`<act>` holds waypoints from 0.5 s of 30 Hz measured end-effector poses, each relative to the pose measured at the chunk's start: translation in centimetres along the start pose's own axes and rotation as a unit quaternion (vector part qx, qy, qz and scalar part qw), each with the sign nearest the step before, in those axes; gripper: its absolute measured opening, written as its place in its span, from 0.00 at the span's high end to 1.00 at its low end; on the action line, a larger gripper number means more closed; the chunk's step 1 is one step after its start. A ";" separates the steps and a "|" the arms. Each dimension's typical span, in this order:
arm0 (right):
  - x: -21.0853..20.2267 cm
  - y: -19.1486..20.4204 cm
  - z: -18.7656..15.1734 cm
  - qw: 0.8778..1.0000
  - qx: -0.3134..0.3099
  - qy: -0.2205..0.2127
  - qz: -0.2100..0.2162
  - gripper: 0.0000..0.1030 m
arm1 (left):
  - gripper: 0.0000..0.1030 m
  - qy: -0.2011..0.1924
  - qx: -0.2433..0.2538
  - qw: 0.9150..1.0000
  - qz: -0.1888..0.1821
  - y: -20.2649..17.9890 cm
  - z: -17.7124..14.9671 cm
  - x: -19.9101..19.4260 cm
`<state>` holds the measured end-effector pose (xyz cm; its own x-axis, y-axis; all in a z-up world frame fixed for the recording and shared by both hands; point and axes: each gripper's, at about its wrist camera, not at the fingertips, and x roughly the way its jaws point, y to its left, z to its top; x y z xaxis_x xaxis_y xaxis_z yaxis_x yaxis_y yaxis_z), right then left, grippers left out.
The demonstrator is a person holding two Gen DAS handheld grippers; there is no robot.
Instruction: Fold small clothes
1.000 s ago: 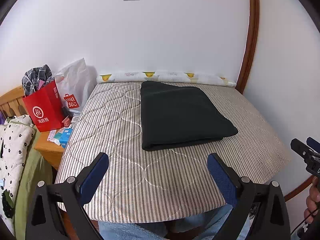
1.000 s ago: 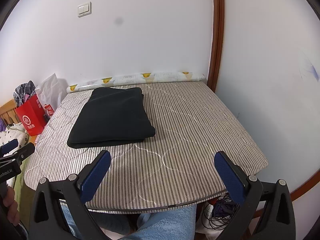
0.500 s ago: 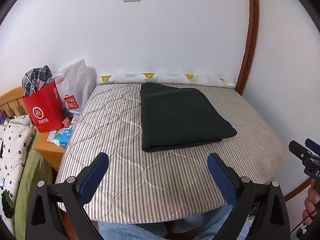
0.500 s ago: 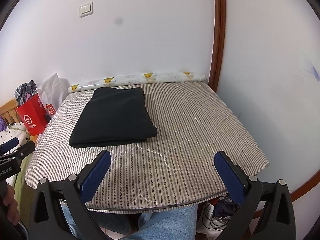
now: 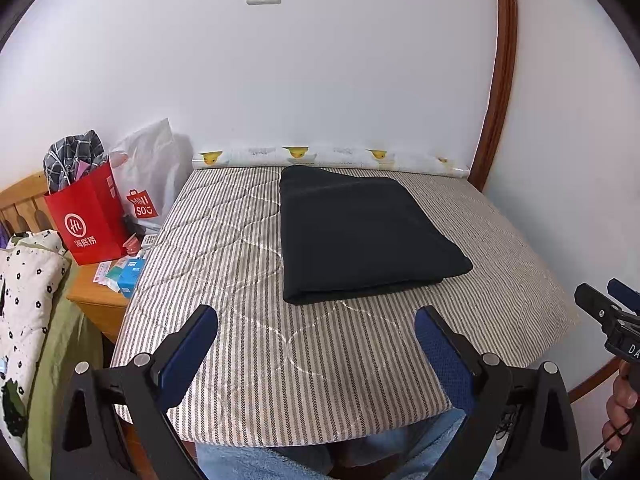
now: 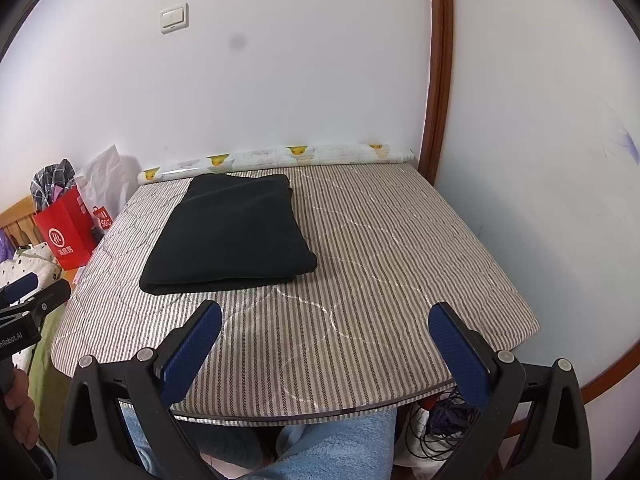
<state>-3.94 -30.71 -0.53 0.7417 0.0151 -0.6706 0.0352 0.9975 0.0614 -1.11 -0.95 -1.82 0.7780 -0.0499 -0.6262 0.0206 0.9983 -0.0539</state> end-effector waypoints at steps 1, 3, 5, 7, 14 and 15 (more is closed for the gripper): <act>0.0 -0.1 0.0 1.000 0.000 0.000 0.000 0.01 | 0.03 0.000 -0.001 1.000 0.000 0.0 0.0 0.0; 0.0 0.0 0.0 1.000 -0.001 0.000 0.000 0.01 | 0.03 0.000 -0.001 1.000 0.000 0.0 0.0 0.0; 0.0 0.0 0.0 1.000 -0.001 0.000 0.001 0.01 | 0.03 -0.001 -0.001 1.000 0.000 0.0 0.0 -0.1; 0.0 0.0 0.0 1.000 -0.002 -0.001 0.002 0.01 | 0.03 -0.001 -0.002 1.000 0.000 0.0 0.1 -0.1; -0.1 -0.1 0.0 1.000 -0.006 -0.004 0.004 0.01 | 0.03 -0.004 -0.006 1.000 0.001 0.2 0.1 -0.2; -0.2 -0.1 -0.1 1.000 -0.006 -0.004 0.005 0.01 | 0.03 -0.004 -0.007 1.000 0.000 0.3 0.1 -0.2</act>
<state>-4.11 -30.84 -0.49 0.7476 0.0243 -0.6637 0.0201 0.9980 0.0591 -1.17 -0.69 -1.59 0.7827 -0.0492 -0.6204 0.0121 0.9979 -0.0639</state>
